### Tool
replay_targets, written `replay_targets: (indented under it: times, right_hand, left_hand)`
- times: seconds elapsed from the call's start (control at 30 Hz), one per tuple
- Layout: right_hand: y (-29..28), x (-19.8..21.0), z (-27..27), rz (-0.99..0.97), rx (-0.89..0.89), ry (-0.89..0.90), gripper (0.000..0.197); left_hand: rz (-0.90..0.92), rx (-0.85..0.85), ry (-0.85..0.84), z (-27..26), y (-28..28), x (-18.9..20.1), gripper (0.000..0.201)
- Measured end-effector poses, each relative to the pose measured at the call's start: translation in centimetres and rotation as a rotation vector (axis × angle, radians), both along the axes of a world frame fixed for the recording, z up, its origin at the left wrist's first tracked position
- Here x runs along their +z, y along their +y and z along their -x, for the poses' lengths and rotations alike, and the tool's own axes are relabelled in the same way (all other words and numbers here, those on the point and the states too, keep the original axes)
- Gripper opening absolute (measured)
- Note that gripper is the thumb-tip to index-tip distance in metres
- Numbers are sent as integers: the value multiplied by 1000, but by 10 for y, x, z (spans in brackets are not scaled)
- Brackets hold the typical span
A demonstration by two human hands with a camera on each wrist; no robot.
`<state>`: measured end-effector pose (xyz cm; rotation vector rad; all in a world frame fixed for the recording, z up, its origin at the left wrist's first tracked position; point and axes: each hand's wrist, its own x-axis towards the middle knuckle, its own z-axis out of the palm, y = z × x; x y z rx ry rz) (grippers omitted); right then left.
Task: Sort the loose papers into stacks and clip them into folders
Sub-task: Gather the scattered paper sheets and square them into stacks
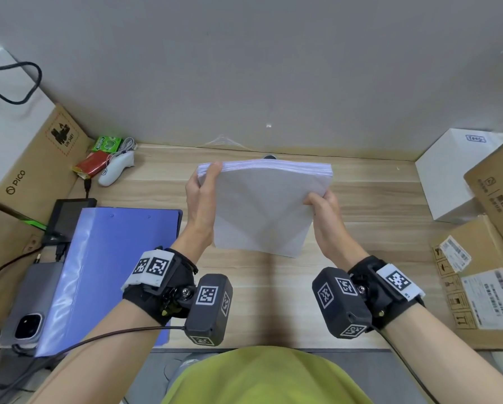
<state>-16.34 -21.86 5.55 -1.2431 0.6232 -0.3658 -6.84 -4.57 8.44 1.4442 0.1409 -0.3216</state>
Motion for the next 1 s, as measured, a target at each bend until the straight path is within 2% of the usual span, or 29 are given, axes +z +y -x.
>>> replay_targets:
  times: [0.03,0.13,0.17,0.23,0.3,0.47,0.67,0.83,0.93,1.0]
  right_hand:
    - [0,-1,1,2,2,1,32]
    - [-1,-4,6,4,21,2,28]
    - [-2,-6,8,5,29,4,28]
    - [-2,-9,11,6,49,4,25]
    - [-1,-12,13,-4,70,4,22]
    - [0,-17,17,-37,86,4,25]
    - [-2,-17,14,-48,90,16,26]
    - [-3,-21,16,-58,109,30,26]
    - [-2,-25,17,-54,128,31,28]
    - [-2,-28,17,-58,130,39,28]
  left_hand:
    - [-6,-12,-1,0,1,0,64]
    - [-24,-42,-19,-1,4,1,15]
    - [-25,-49,-27,0,4,2,11]
    - [-12,-72,-38,1,8,3,16]
    - [0,-126,-72,0,11,4,30]
    - [0,-151,-134,-5,13,0,36]
    - [5,-154,-87,-8,15,0,40]
    - [5,-230,-81,-11,21,-4,54]
    - [23,-321,-155,-12,30,-8,67]
    - [29,-324,-209,-11,35,-12,71]
